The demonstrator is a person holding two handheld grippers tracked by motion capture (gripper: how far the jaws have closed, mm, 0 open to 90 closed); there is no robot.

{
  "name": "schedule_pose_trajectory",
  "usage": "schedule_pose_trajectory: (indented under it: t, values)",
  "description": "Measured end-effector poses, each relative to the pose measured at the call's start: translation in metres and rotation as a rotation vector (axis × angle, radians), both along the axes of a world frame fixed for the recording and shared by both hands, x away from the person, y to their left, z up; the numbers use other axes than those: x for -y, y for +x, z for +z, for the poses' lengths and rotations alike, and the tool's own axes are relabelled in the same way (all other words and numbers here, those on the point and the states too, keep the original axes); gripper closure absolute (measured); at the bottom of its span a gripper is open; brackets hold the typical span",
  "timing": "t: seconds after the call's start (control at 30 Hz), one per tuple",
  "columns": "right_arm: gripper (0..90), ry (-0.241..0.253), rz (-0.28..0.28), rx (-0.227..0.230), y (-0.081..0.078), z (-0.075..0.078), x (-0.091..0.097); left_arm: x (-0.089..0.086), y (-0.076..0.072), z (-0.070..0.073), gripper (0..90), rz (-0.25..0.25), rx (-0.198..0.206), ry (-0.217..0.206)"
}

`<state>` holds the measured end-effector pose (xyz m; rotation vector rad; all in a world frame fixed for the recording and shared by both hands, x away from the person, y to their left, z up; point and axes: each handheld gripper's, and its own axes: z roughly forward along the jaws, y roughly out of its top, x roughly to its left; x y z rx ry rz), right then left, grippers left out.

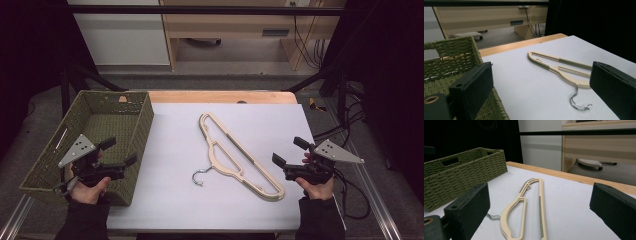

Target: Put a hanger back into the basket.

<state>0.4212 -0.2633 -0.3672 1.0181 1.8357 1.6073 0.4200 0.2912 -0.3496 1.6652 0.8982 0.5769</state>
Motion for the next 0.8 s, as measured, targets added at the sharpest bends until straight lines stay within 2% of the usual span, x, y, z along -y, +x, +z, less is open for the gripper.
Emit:
schedule_pose_trajectory:
  t: [0.2, 0.4, 0.57, 0.8]
  values:
    - [3.6, 0.001, 0.002, -0.001, -0.001, 0.001, 0.000, 0.007, 0.001, 0.002, 6.1, -0.012, 0.007, 0.012]
    - [3.9, -0.014, 0.000, -0.007, 0.000, 0.000, -0.001, 0.023, 0.005, 0.004, 6.8, -0.037, 0.003, 0.021]
    - [4.4, -0.009, 0.003, -0.005, -0.001, 0.000, -0.001, 0.042, 0.009, 0.003, 7.5, -0.074, -0.011, 0.055]
    - [4.7, 0.000, 0.019, -0.009, -0.001, 0.000, -0.002, 0.070, 0.016, -0.004, 9.1, -0.125, -0.054, 0.101]
